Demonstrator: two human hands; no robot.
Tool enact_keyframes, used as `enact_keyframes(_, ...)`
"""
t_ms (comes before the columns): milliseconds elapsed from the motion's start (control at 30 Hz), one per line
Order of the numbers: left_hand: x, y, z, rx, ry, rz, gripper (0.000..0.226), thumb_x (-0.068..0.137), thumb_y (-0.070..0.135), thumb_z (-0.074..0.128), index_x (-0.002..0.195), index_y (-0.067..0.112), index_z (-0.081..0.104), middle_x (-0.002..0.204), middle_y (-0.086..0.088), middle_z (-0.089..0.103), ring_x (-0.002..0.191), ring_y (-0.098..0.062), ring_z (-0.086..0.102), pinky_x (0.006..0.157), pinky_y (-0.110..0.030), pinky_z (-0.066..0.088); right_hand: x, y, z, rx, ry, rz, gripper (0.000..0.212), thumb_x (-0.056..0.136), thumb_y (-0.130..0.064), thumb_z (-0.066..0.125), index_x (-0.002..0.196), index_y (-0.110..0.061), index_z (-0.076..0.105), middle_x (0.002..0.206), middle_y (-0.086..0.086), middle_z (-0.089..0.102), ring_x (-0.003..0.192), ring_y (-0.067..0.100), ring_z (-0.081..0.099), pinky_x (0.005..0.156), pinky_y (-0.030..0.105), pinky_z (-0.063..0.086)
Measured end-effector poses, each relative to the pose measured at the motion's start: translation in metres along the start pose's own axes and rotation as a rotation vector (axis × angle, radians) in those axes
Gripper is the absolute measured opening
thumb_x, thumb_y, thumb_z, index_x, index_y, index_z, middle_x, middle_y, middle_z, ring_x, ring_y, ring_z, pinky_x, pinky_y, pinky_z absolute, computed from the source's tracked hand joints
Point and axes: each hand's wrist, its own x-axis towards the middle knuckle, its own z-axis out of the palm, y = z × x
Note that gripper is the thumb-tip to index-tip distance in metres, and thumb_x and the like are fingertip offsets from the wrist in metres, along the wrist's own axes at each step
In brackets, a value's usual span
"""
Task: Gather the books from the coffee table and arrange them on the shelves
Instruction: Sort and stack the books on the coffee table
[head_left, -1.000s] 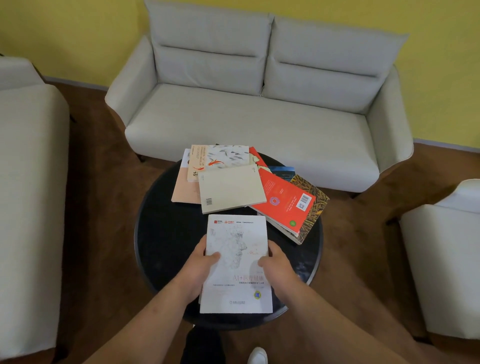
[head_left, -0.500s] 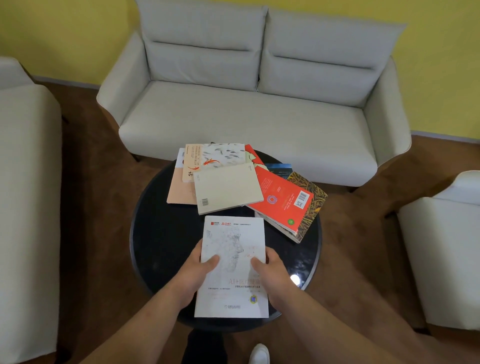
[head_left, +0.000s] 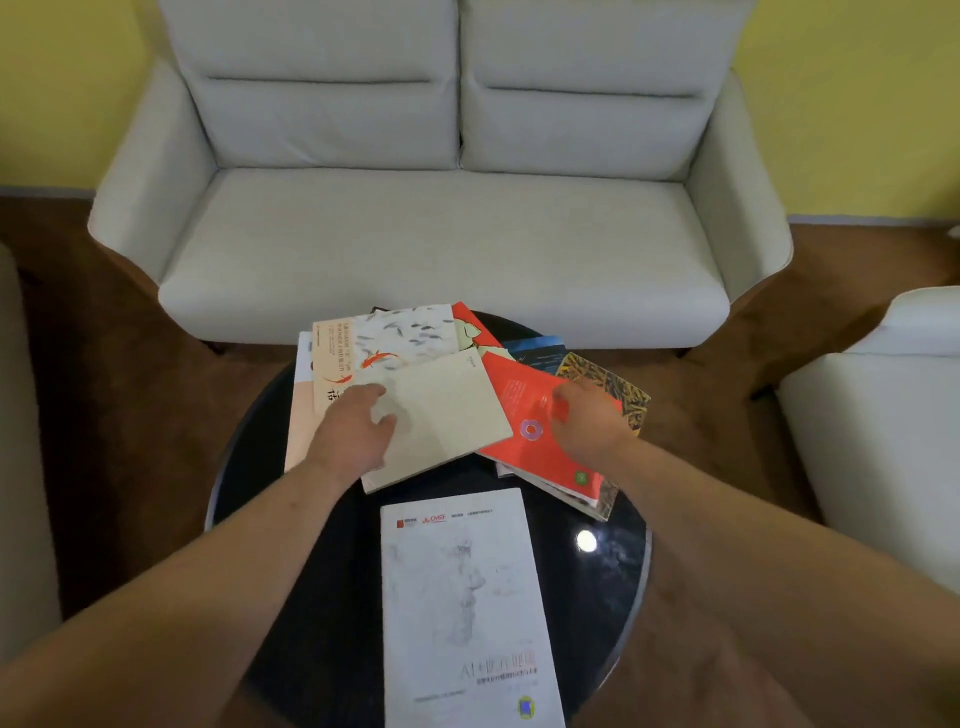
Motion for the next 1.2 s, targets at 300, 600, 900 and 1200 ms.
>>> enact_keyframes(300,0.049,0.010,-0.001,0.612,-0.143,0.012,0.067,0.086,0.042,0.066,0.145,0.020,0.041,0.132,-0.011,0.051,0.124,-0.033,0.051,0.104,-0.048,0.043,0.041,0.009,0.004,-0.205,-0.160,0.095,0.080,0.083,-0.054,0.070,0.147,-0.019,0.037,0.149,0.007,0.048,0.141,0.033,0.043,0.119,0.060,0.029)
enact_keyframes(600,0.036,0.012,-0.029,0.325,-0.254,-0.040,0.054,0.089,0.033,0.066,0.140,0.023,0.050,0.142,-0.005,0.056,0.128,-0.029,0.052,0.096,-0.038,0.046,0.032,0.021,-0.023,0.010,-0.319,0.042,0.037,0.079,-0.039,0.084,0.098,-0.033,0.053,0.096,-0.008,0.070,0.080,0.009,0.068,0.067,0.027,0.051)
enact_keyframes(900,-0.068,0.026,-0.065,-0.074,0.097,0.056,0.034,0.097,0.027,0.059,0.131,0.028,0.054,0.133,0.006,0.061,0.107,-0.016,0.061,0.070,-0.027,0.053,-0.058,0.024,-0.040,0.371,-0.112,-0.025,0.026,0.093,-0.032,0.072,0.112,-0.033,0.054,0.093,-0.014,0.069,0.079,0.007,0.072,0.061,0.025,0.054)
enact_keyframes(1200,-0.190,0.040,-0.047,-0.658,0.231,-0.182,0.024,0.101,0.024,0.055,0.124,0.027,0.059,0.110,0.015,0.068,0.103,-0.013,0.066,0.076,-0.029,0.054,-0.137,0.055,-0.050,0.581,-0.022,0.047,0.024,0.093,-0.036,0.073,0.104,-0.041,0.052,0.090,-0.016,0.072,0.066,-0.005,0.073,0.047,0.014,0.051)
